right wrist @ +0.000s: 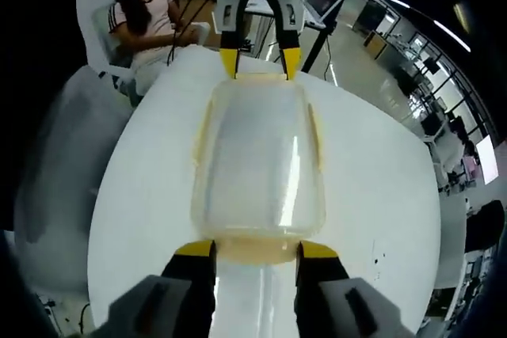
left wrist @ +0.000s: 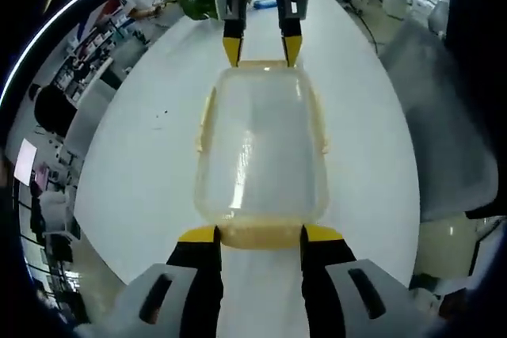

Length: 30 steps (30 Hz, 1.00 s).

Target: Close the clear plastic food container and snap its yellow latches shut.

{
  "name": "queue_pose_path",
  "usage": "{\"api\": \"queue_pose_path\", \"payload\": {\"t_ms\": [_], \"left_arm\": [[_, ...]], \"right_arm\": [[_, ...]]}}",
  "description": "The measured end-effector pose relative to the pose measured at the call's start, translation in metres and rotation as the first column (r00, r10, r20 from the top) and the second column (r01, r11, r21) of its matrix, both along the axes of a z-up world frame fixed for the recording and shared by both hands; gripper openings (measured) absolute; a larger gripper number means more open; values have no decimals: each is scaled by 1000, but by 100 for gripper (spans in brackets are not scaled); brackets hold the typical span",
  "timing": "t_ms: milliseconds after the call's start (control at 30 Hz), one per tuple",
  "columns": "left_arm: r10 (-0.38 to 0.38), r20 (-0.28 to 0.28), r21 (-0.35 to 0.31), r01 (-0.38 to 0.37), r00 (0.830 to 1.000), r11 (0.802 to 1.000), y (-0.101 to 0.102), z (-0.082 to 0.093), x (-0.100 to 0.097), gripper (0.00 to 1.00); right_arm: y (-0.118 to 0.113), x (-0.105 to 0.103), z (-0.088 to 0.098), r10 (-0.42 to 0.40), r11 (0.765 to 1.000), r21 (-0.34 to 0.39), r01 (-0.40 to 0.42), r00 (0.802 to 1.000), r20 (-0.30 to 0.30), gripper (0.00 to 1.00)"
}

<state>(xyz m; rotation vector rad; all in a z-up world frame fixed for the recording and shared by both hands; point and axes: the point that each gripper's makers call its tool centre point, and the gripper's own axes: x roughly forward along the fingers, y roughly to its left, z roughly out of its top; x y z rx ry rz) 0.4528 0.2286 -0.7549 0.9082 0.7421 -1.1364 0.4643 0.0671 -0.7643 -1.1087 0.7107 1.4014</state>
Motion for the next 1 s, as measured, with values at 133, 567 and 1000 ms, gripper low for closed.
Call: {"api": "queue_pose_path", "payload": {"t_ms": [133, 567, 1000], "left_arm": [[5, -7, -3, -5, 1000, 1000, -2, -1, -1, 35], [9, -13, 11, -9, 1000, 1000, -14, -5, -5, 35], [12, -12, 13, -12, 1000, 1000, -34, -9, -7, 35]], "right_arm": [[-2, -1, 0, -1, 1000, 7, 1, 1000, -7, 36], [-13, -4, -10, 6, 1000, 1, -6, 1000, -18, 36], [-34, -5, -14, 0, 1000, 20, 1, 1000, -30, 36]]}}
